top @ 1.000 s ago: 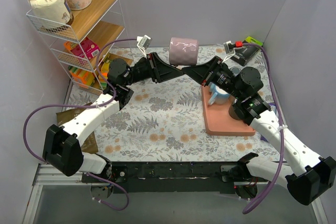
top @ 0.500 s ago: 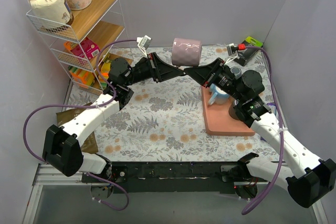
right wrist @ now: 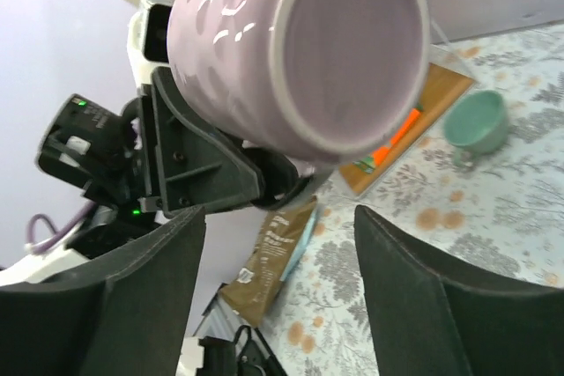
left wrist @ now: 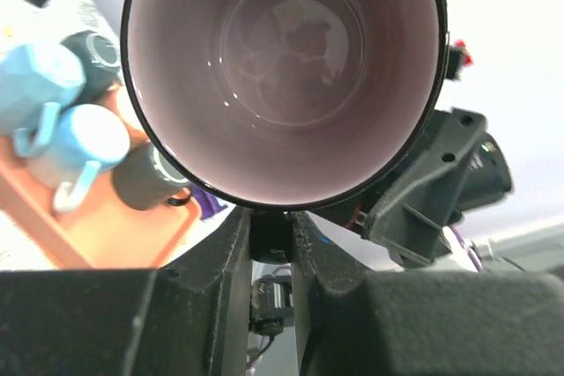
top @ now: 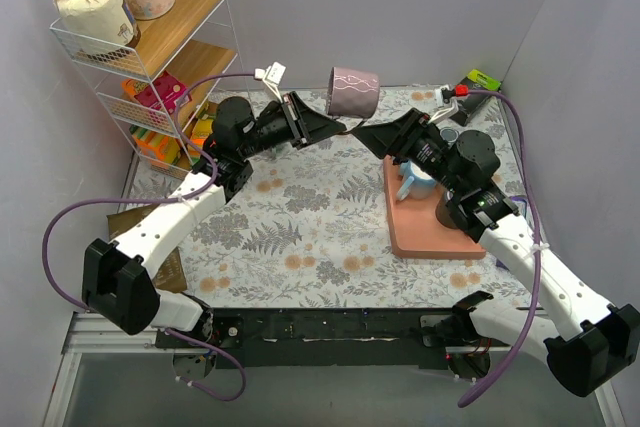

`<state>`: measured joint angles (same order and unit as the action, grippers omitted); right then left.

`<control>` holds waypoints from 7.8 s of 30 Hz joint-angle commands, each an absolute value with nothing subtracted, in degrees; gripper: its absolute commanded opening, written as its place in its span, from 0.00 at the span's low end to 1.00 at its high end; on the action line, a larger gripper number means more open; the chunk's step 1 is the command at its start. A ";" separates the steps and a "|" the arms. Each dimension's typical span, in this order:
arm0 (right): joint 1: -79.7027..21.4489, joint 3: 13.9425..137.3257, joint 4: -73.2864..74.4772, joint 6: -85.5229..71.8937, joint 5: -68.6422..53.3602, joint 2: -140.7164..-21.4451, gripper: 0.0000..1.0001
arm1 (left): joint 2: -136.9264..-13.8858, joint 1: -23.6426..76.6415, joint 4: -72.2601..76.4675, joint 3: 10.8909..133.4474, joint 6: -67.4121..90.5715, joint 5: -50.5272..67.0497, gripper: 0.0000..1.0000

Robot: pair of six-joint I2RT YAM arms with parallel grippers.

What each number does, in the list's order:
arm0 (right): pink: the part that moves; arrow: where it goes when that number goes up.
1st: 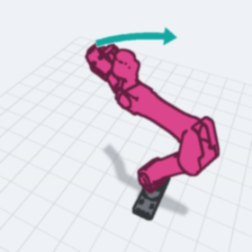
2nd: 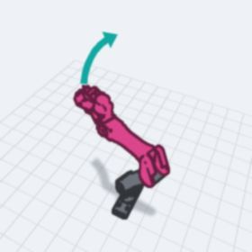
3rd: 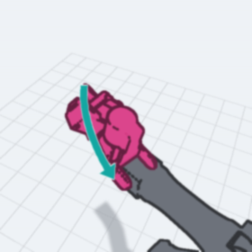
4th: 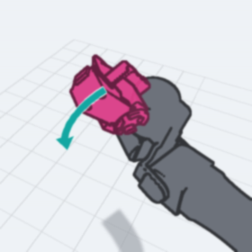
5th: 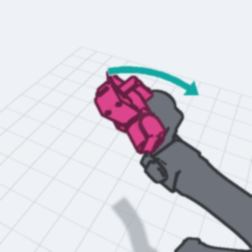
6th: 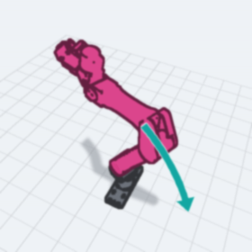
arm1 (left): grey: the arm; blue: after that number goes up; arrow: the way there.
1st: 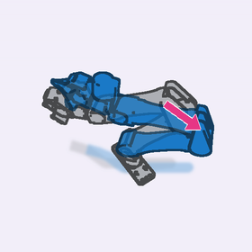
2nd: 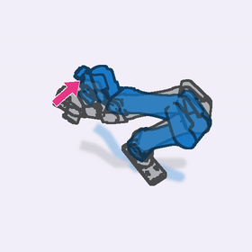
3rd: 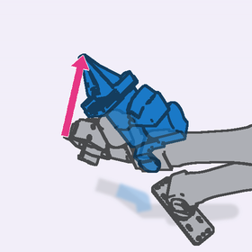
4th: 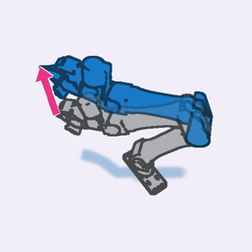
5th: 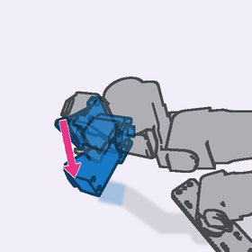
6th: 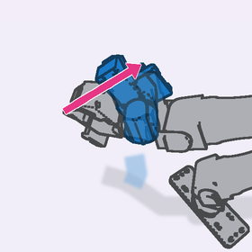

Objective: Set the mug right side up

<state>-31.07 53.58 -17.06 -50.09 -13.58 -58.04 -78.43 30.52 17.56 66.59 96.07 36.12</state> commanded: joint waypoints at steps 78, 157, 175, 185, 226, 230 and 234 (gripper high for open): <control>-10.02 68.02 42.18 -33.94 3.16 -65.83 0.87 | -118.23 30.41 -21.53 103.98 57.22 -16.09 0.79; -0.61 42.98 30.85 -0.35 10.46 -65.30 0.03 | -92.37 30.59 -24.79 84.02 58.45 -0.53 0.98; -0.62 56.60 39.99 -9.22 -7.01 -56.35 0.01 | -91.32 30.59 -24.35 84.46 62.75 5.09 0.98; -0.62 57.66 32.11 -25.29 -19.23 -51.51 0.01 | -88.16 30.59 -18.29 81.31 66.35 21.40 0.98; -14.41 48.70 -36.72 -67.68 -24.43 -58.01 0.01 | -95.44 35.42 34.45 73.82 110.03 46.23 0.76; -15.29 46.85 -40.33 -66.97 -24.79 -58.71 0.01 | -97.46 35.42 38.83 74.88 114.69 47.11 0.66; -15.64 43.42 -47.53 -67.76 -24.43 -58.89 0.01 | -98.44 35.42 41.31 75.58 118.21 47.02 0.55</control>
<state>-15.14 44.62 -31.55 -67.16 -24.51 -59.53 -98.43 35.38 37.04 73.10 112.99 47.03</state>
